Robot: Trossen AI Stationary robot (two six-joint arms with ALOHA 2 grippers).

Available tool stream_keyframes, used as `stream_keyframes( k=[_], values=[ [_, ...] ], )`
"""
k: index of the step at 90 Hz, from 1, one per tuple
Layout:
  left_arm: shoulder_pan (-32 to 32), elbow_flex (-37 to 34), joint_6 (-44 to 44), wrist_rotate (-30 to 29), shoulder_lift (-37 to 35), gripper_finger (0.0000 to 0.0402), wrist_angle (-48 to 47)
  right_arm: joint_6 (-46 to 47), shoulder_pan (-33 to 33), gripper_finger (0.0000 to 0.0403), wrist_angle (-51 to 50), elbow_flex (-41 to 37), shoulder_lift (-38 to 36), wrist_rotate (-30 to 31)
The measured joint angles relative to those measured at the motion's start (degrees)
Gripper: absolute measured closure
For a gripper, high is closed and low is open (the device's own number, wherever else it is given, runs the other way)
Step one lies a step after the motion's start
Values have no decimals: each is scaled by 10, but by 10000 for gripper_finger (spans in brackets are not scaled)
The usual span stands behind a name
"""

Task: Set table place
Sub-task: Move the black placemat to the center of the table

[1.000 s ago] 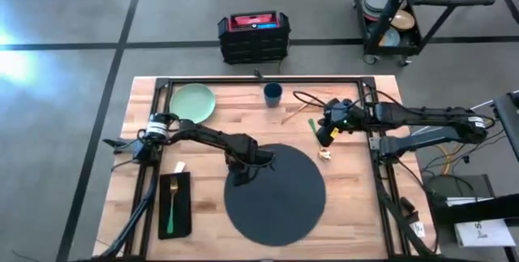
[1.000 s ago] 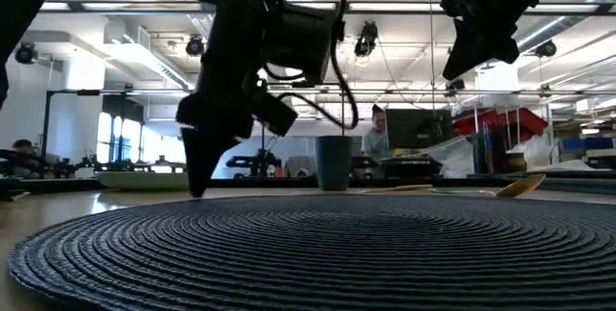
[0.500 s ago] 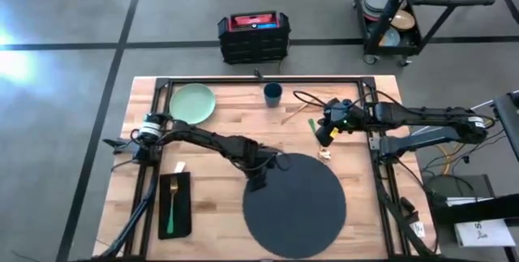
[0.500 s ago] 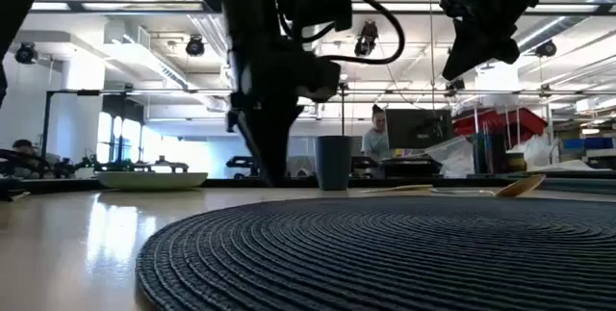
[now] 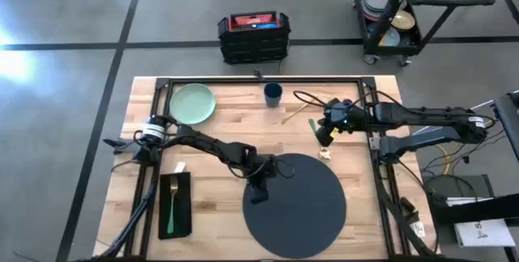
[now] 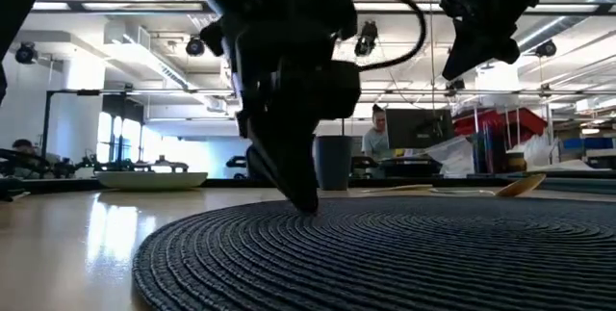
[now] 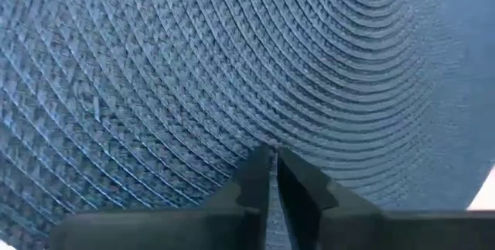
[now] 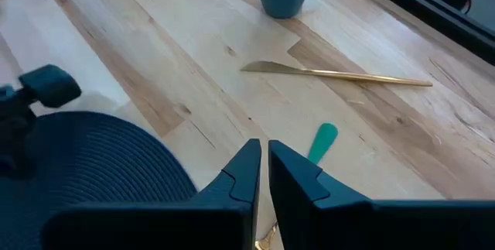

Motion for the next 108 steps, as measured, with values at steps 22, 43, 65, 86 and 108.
stream_keyframes(
  k=[22, 43, 65, 86, 108],
  values=[
    [-1, -34, -23, 22, -9, 401, -48, -1, 0, 389, 0, -1, 0, 0],
    [0, -34, -19, -47, -30, 401, -115, -1, 0, 389, 1, -1, 0, 0],
    [0, -33, -32, -162, -42, 401, -181, 0, 0, 389, 1, -1, 0, 0],
    [0, -33, -52, -207, -43, 401, -192, 0, 0, 389, 2, -1, 0, 0],
    [1, -33, -57, -207, -50, 401, -201, 0, 0, 389, 2, -1, 0, 0]
  ],
)
